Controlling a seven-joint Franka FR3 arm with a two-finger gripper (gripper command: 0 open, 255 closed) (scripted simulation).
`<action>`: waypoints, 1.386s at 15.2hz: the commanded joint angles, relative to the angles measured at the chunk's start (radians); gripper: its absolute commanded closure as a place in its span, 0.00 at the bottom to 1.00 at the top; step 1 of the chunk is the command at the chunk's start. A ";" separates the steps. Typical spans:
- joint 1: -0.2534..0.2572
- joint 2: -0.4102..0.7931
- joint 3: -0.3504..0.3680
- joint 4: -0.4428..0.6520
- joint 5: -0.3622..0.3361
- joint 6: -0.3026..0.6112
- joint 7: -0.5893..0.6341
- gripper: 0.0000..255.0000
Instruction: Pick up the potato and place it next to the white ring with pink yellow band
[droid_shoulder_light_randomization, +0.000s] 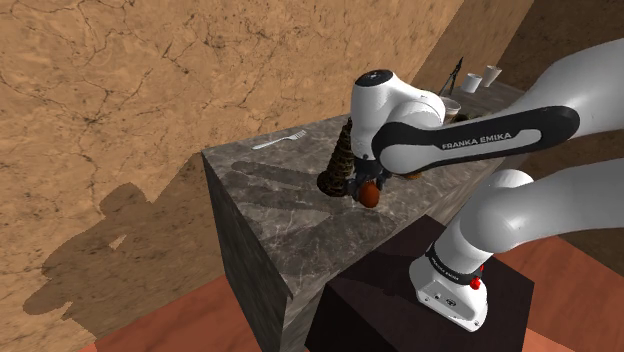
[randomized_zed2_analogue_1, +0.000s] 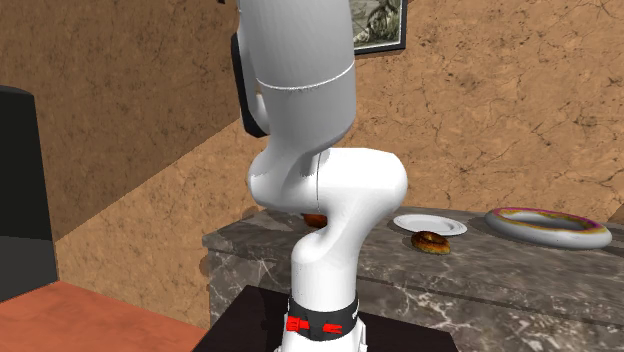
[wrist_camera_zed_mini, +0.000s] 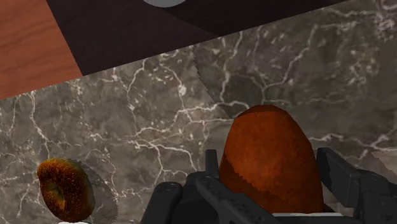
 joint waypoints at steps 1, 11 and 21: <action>0.002 -0.018 -0.007 0.016 -0.001 -0.033 -0.006 1.00; 0.001 -0.078 -0.044 0.116 -0.018 -0.191 -0.034 1.00; -0.007 -0.102 -0.071 0.226 -0.037 -0.323 -0.057 1.00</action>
